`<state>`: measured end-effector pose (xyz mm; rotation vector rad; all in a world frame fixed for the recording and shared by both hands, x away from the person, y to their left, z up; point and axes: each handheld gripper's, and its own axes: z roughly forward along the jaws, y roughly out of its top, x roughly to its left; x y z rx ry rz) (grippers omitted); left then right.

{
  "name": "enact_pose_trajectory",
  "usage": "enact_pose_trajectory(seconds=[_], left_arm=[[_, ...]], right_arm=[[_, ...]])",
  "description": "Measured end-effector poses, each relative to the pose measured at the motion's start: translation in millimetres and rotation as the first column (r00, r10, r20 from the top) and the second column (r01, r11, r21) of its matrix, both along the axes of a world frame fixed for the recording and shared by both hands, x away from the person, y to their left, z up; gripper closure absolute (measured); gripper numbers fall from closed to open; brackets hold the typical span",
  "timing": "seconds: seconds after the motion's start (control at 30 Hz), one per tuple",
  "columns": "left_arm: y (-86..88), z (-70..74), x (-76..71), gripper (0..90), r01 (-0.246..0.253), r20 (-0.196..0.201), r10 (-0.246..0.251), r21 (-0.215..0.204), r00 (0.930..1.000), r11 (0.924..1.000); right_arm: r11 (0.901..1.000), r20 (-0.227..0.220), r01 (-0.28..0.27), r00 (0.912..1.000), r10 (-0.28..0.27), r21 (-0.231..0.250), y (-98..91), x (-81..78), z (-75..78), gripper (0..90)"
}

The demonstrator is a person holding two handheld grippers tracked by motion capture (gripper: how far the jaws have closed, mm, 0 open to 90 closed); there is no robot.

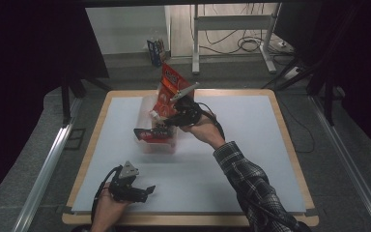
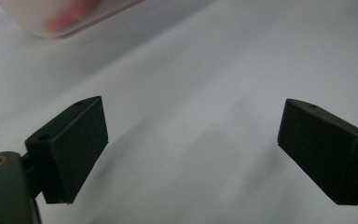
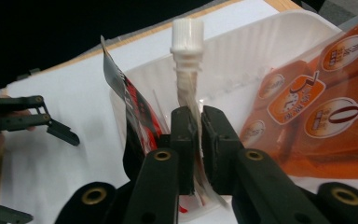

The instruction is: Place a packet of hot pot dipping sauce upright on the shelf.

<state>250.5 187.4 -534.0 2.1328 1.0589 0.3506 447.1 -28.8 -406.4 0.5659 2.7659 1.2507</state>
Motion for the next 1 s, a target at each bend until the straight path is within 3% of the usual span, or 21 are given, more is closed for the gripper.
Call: enact_pose_trajectory(seconds=[0.33,0.6,1.0], left_arm=[[0.3,0.4,0.0,8.2,0.0,0.002,0.0,-0.008,1.0,1.0],[0.3,1.0,-0.3,7.8,0.005,0.008,-0.005,-0.018,1.0,0.9998],[-0.1,2.3,-0.8,4.4,0.014,0.026,-0.013,-0.023,0.9996,0.9996]], right_arm=[[0.9999,0.038,0.013,0.9992,-0.014,0.006,0.2,-2.2,2.1,66.9],[0.9996,0.078,0.029,0.9965,-0.028,-0.007,-1.2,-4.1,3.7,49.7],[0.9985,0.083,0.055,0.9951,-0.054,-0.001,-7.5,-5.9,6.9,33.1]])
